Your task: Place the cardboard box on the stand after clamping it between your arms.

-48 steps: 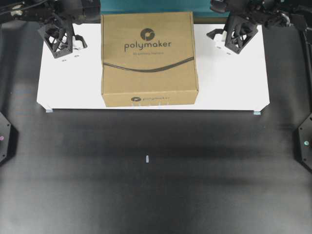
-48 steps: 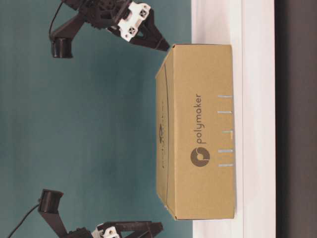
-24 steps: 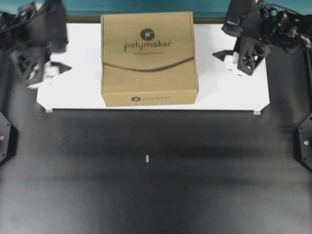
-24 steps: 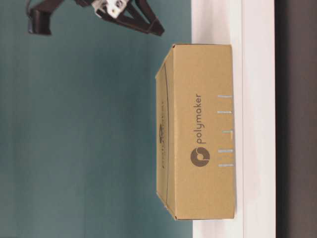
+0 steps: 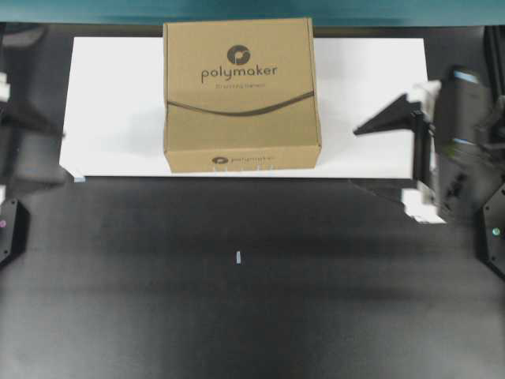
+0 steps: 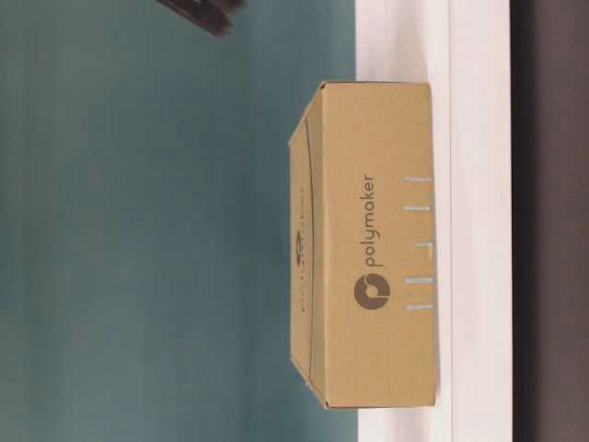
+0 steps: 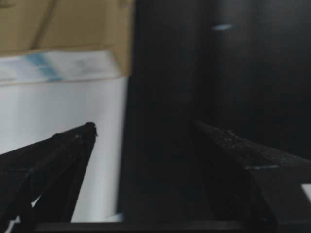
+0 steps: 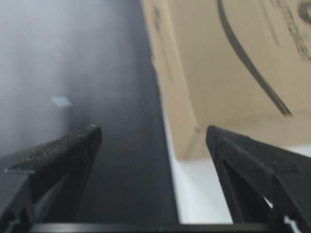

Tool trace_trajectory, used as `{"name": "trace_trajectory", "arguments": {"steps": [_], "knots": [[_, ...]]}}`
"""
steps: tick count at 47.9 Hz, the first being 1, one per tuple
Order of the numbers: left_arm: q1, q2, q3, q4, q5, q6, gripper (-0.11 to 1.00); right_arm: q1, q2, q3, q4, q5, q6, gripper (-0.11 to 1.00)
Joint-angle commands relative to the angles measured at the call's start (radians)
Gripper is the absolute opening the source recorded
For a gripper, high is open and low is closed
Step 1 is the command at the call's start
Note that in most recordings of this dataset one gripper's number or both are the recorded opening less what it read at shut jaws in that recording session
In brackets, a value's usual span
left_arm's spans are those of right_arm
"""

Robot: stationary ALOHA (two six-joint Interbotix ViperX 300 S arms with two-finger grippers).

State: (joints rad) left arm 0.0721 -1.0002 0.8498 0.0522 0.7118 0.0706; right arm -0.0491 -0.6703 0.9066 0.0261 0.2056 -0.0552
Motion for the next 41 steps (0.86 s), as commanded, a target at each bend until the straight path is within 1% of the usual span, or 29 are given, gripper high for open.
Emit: {"name": "trace_trajectory", "arguments": {"steps": [1,2,7,12,21,29,34,41], "knots": [[-0.066,-0.031,0.000,0.000,-0.018,-0.043,0.77,0.037,-0.060,0.008,0.002,-0.035,0.043,0.83],[-0.084,-0.044,0.005,0.002,-0.025,-0.064,0.77,0.043,-0.075,0.011,0.002,-0.037,0.049,0.83],[-0.121,-0.087,0.028,0.000,-0.054,-0.130,0.76,0.064,-0.149,0.029,0.002,-0.035,0.074,0.83],[-0.132,-0.137,0.046,0.000,-0.087,-0.176,0.76,0.075,-0.239,0.048,0.000,-0.034,0.077,0.83],[-0.129,-0.210,0.072,0.000,-0.100,-0.173,0.76,0.077,-0.425,0.107,0.002,-0.025,0.077,0.83],[-0.114,-0.255,0.101,0.000,-0.098,-0.175,0.76,0.077,-0.558,0.173,0.000,-0.002,0.078,0.83],[-0.092,-0.264,0.115,0.002,-0.101,-0.178,0.76,0.077,-0.609,0.202,0.002,0.005,0.084,0.83],[-0.067,-0.265,0.121,0.000,-0.117,-0.175,0.76,0.077,-0.620,0.213,0.002,0.006,0.095,0.83]]}}
